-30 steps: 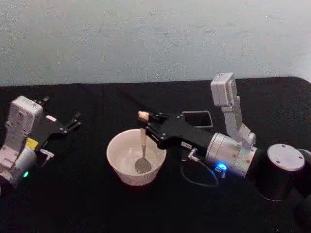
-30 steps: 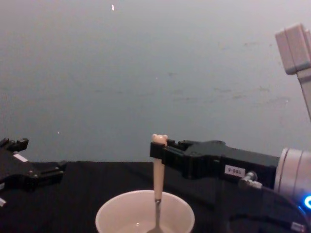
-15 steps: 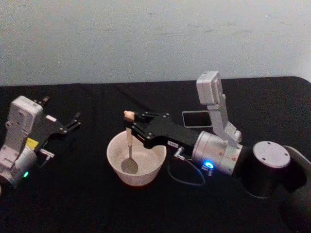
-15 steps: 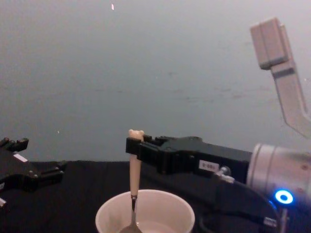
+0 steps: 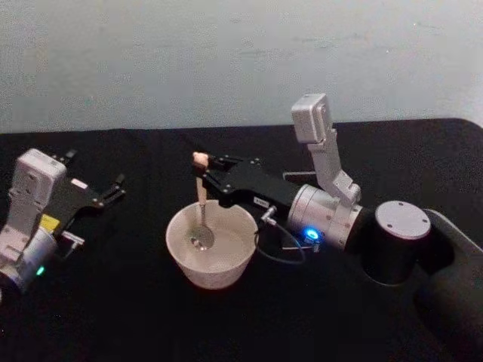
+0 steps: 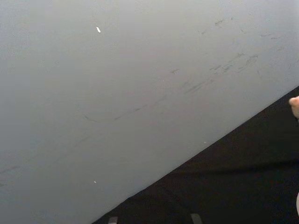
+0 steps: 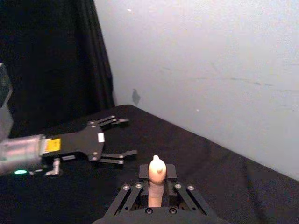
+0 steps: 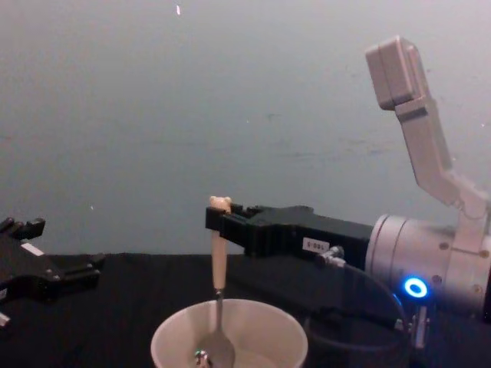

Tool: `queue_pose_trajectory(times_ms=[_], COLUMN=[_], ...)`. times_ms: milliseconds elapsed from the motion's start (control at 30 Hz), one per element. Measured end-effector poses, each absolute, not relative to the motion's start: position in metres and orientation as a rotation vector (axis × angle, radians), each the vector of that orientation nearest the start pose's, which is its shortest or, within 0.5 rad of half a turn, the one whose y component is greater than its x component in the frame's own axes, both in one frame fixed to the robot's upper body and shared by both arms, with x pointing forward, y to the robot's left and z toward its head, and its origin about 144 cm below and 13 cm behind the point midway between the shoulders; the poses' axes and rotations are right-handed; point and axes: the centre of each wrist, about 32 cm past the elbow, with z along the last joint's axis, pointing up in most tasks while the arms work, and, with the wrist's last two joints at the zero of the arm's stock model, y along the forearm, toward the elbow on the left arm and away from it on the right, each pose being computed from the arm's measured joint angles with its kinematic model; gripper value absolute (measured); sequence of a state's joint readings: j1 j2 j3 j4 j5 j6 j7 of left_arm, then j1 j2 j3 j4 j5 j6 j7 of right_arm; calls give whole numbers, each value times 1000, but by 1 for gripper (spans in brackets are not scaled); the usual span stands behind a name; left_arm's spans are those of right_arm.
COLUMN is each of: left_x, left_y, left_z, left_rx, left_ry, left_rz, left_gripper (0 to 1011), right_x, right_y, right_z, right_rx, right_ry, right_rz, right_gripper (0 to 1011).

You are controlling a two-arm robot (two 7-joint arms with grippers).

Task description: Pick up the stirring spoon with one hand, stir inside the cup, then place it back in its original position.

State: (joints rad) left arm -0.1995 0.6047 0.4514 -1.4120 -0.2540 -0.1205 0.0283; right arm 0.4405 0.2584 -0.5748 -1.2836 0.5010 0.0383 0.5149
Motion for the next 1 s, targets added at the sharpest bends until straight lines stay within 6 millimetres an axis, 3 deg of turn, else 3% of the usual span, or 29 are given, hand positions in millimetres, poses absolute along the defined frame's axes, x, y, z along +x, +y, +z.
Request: queue_pose_trajectory(times_ms=[300,700,1000], left_x=[489,489,489], left_y=[310,310,310], left_z=[1140,1140,1140], left_rx=[304,305,304], left_ry=[-285,-285,-285], left_rz=[1248,1248,1248], left_gripper=[1001,1001,1001], right_x=[549,528,513], right_y=[-175,-190,-187], right_z=[1173,1175,1175], right_rx=[-12,-12,-5], right_ry=[82,86,103], right_rz=[-644,-610,-554], right_gripper=[213,213,213])
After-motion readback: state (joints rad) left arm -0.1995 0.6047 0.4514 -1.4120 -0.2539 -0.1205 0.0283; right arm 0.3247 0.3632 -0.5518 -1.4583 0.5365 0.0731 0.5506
